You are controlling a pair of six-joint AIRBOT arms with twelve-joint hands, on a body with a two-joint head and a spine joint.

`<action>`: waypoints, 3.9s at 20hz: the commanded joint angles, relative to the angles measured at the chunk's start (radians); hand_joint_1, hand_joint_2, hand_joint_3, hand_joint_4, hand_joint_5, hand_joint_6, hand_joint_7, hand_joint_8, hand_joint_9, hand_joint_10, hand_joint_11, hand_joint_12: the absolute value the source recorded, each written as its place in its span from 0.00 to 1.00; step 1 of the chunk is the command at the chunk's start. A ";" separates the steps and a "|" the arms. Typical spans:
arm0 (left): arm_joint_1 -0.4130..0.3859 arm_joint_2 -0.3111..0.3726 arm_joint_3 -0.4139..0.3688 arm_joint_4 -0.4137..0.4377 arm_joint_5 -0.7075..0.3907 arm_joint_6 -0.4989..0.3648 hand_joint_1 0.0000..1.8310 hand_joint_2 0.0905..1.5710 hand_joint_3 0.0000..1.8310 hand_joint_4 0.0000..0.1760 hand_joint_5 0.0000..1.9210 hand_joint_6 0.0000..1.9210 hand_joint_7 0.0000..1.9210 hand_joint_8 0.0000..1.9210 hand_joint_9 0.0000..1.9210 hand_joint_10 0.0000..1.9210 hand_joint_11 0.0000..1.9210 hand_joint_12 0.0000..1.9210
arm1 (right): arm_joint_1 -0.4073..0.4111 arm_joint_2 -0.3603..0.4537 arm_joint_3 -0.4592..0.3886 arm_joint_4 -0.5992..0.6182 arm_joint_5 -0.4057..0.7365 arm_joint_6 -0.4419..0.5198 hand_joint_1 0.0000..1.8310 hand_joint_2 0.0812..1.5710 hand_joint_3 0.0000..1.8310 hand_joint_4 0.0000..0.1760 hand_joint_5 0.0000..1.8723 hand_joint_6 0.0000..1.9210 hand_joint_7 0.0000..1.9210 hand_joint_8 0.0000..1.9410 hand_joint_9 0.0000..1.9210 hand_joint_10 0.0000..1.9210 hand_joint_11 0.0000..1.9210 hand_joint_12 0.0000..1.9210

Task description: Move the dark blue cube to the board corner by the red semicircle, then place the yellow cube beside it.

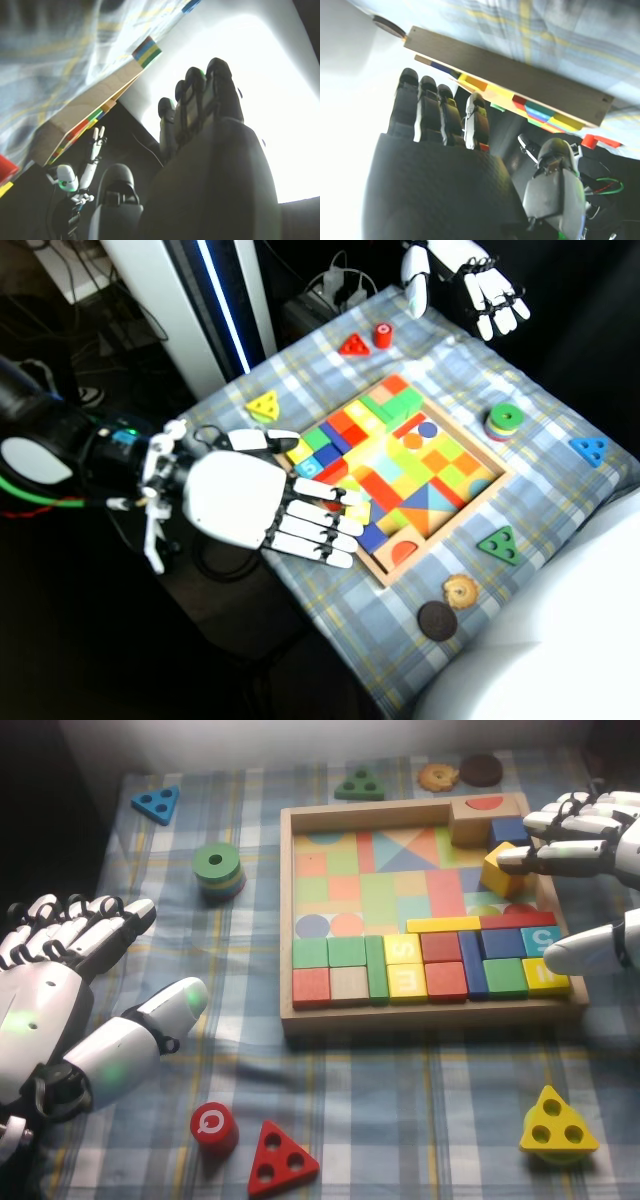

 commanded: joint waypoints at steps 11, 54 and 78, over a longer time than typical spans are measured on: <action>-0.011 0.002 0.002 0.051 -0.106 -0.004 0.00 0.71 0.00 0.60 0.16 0.00 0.12 0.00 0.09 0.00 0.00 0.00 | 0.030 -0.049 0.046 -0.040 0.057 0.000 0.00 0.55 0.00 1.00 0.12 0.00 0.00 0.00 0.00 0.00 0.00 0.00; -0.009 0.000 0.002 0.047 -0.102 -0.007 0.00 0.70 0.00 0.61 0.16 0.00 0.12 0.00 0.08 0.00 0.00 0.00 | 0.013 0.070 -0.068 0.071 0.141 -0.007 0.00 0.60 0.00 0.73 0.15 0.01 0.00 0.00 0.00 0.00 0.00 0.00; -0.011 0.000 0.001 0.046 -0.097 -0.007 0.00 0.70 0.00 0.57 0.16 0.00 0.12 0.00 0.09 0.00 0.00 0.00 | -0.042 0.002 0.018 0.129 0.116 -0.047 0.00 0.55 0.00 1.00 0.14 0.00 0.00 0.00 0.00 0.00 0.00 0.00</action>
